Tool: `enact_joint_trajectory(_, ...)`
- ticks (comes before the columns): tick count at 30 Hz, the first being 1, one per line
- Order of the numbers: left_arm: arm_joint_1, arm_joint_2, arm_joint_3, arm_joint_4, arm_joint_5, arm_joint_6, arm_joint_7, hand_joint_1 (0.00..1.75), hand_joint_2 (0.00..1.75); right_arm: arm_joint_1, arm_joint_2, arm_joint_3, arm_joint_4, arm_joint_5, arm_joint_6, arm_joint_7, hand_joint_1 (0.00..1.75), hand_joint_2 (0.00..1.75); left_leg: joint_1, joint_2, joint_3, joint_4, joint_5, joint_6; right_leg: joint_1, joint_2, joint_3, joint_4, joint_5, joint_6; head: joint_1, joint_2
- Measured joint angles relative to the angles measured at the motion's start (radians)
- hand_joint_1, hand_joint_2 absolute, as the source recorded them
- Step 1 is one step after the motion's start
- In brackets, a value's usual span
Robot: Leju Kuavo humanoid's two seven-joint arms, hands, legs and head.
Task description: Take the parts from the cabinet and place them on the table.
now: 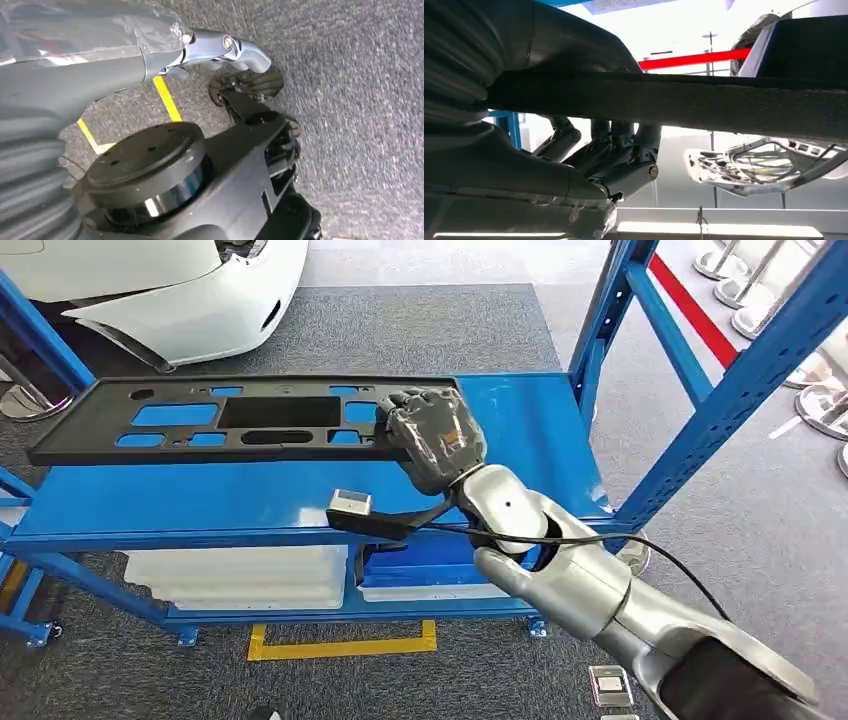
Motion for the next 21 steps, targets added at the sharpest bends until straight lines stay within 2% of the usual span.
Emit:
enact_joint_trajectory(3,0.000,0.000,0.001,0.000,0.003,0.017,0.008,0.00,1.75,0.004,-0.005,0.000,-0.018,-0.014,0.000,0.000,1.75,1.75,0.000,0.000,0.000,0.000,0.000,0.000,0.000,0.000,0.000,0.000,0.000,0.000,0.000,0.000)
enact_joint_trajectory(21,0.000,0.000,0.021,0.000,0.005,0.018,0.009,0.00,1.75,0.009,-0.020,0.000,-0.053,-0.019,0.000,0.001,1.75,1.75,0.000,0.000,0.000,0.000,0.000,0.000,0.000,0.000,0.000,0.000,0.000,0.000,-0.001,0.000)
